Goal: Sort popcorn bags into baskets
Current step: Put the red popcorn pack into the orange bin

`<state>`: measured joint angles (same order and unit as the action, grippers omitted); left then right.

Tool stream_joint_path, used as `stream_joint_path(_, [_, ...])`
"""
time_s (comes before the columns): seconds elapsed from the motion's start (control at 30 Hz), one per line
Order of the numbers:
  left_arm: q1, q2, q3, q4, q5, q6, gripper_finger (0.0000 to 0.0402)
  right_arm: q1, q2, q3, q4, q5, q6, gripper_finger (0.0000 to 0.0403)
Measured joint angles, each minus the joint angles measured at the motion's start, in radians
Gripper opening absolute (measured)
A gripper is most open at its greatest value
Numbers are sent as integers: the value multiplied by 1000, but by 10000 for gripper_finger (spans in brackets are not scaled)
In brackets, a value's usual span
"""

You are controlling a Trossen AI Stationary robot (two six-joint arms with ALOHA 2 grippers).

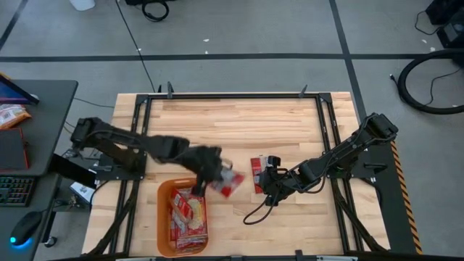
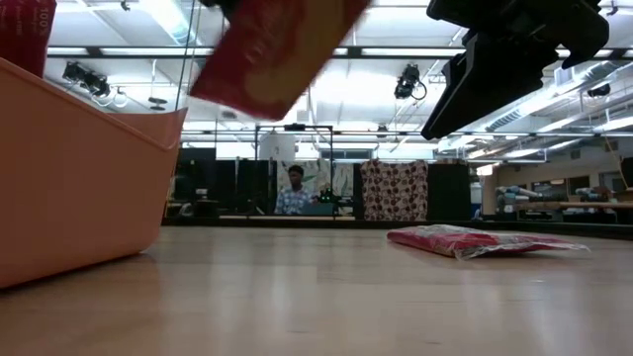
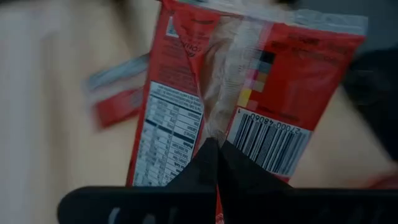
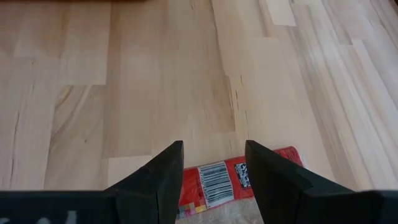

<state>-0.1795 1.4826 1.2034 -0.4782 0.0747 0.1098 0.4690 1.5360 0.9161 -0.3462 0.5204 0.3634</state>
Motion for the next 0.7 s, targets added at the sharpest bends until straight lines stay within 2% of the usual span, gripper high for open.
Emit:
stream_joint_path(0.17, [-169,-5,0,-26,18,53,1,0,0,0,0,0,0,178])
stream_joint_path(0.33, [-303,-3,0,-55,-146,-37,1,0,0,0,1,0,0,178])
stream_joint_path(0.43, [-354,-5,0,-123,-178,-180,1,0,0,0,4,0,2,178])
stream_joint_path(0.5, [-387,-4,0,-207,-157,-305,0,0,0,0,7,0,7,178])
stream_joint_path(0.57, [-417,9,0,-278,-86,-400,0,0,0,0,9,0,7,178])
stream_joint_path(0.7, [-478,10,-1,-258,14,-475,0,0,0,0,13,-1,7,178])
